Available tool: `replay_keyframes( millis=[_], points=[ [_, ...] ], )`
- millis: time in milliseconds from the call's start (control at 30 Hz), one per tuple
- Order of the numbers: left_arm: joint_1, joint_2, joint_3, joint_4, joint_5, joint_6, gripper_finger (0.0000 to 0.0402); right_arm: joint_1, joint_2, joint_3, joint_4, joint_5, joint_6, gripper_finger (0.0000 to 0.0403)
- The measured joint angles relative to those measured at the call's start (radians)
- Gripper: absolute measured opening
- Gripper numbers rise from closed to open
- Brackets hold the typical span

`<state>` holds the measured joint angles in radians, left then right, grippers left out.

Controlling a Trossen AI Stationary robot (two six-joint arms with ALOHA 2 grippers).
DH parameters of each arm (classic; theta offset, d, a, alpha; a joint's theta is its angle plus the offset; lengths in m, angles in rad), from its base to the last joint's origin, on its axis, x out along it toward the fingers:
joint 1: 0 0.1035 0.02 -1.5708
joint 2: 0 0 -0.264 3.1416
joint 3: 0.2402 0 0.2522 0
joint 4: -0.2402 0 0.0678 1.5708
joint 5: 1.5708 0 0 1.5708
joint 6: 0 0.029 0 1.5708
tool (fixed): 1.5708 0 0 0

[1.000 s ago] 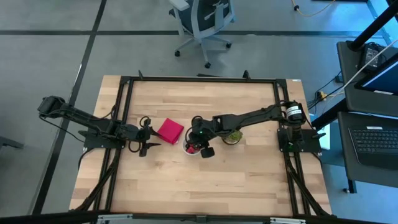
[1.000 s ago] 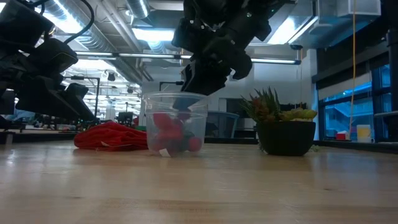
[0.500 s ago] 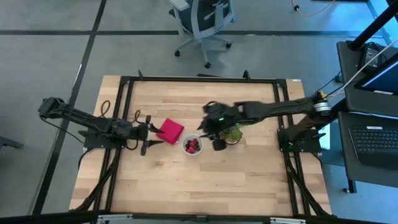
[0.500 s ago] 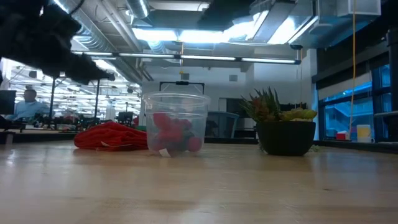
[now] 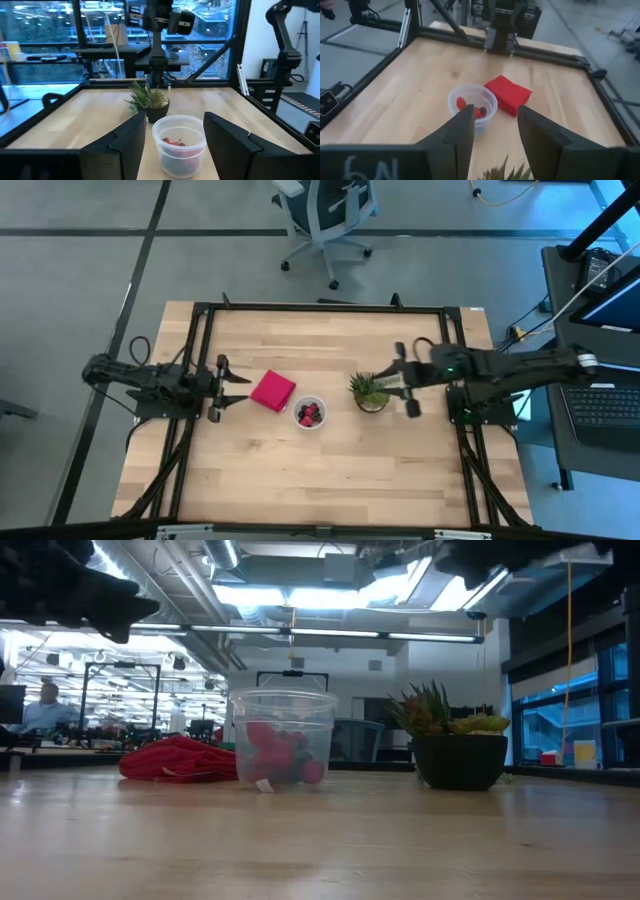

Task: Pick and placing Produce into tupperware
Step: Return to Home Position

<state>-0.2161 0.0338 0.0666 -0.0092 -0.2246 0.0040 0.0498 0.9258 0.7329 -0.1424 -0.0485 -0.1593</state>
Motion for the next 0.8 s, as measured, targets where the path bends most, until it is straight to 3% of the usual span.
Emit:
replay_keyframes(
  millis=[233,400,800],
  points=[
    [0.023,-0.032,0.008,-0.048,-0.109,0.033,0.0192,-0.002,-0.31,-0.203,0.035,0.008,0.004,0.0152],
    [0.071,-0.032,0.008,-0.047,-0.109,0.052,0.0192,-0.025,-0.485,-0.3,0.016,0.076,0.002,0.0152],
    [0.21,-0.031,0.008,-0.061,-0.107,0.058,0.0192,-0.128,-0.761,-0.475,-0.01,0.111,-0.028,0.0152]
  ],
)
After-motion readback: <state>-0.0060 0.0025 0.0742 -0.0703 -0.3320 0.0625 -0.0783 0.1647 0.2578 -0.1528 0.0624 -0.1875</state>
